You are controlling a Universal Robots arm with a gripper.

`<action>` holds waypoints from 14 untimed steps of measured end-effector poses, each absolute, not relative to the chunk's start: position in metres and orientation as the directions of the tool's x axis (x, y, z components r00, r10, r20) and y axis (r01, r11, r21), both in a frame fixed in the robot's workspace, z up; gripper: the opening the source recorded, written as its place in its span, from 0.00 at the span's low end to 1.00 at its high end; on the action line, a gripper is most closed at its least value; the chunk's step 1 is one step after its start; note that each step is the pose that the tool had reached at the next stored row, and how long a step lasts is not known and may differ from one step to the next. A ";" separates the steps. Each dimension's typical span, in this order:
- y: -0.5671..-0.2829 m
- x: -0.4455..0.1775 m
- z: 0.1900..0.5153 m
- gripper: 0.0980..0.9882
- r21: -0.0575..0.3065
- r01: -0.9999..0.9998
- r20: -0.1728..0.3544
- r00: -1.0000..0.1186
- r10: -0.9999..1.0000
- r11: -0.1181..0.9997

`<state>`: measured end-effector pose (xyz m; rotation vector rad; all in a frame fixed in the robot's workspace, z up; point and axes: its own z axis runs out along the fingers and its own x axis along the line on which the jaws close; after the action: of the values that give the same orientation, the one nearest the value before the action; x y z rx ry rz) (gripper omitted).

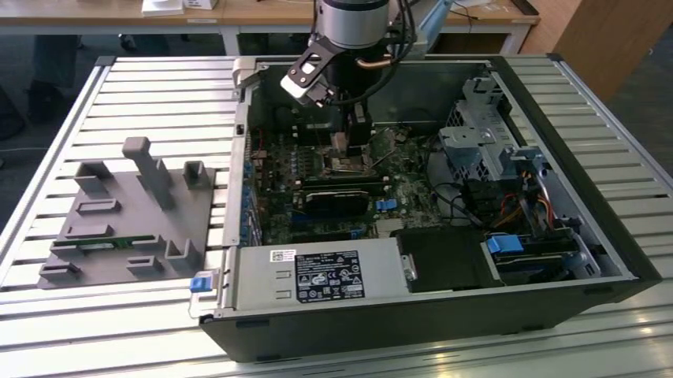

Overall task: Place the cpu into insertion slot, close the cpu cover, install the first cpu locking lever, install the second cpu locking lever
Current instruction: 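Place the cpu into insertion slot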

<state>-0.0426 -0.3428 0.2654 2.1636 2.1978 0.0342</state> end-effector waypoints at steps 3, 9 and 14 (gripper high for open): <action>-0.340 -0.043 0.261 0.50 0.056 0.998 -0.025 -0.001 1.000 0.003; -0.333 -0.043 0.250 0.50 0.056 0.998 -0.025 -0.001 1.000 0.003; -0.328 -0.043 0.241 0.50 0.056 0.998 -0.025 -0.003 1.000 0.004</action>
<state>-0.0426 -0.3276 0.2413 2.1767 2.1846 0.0337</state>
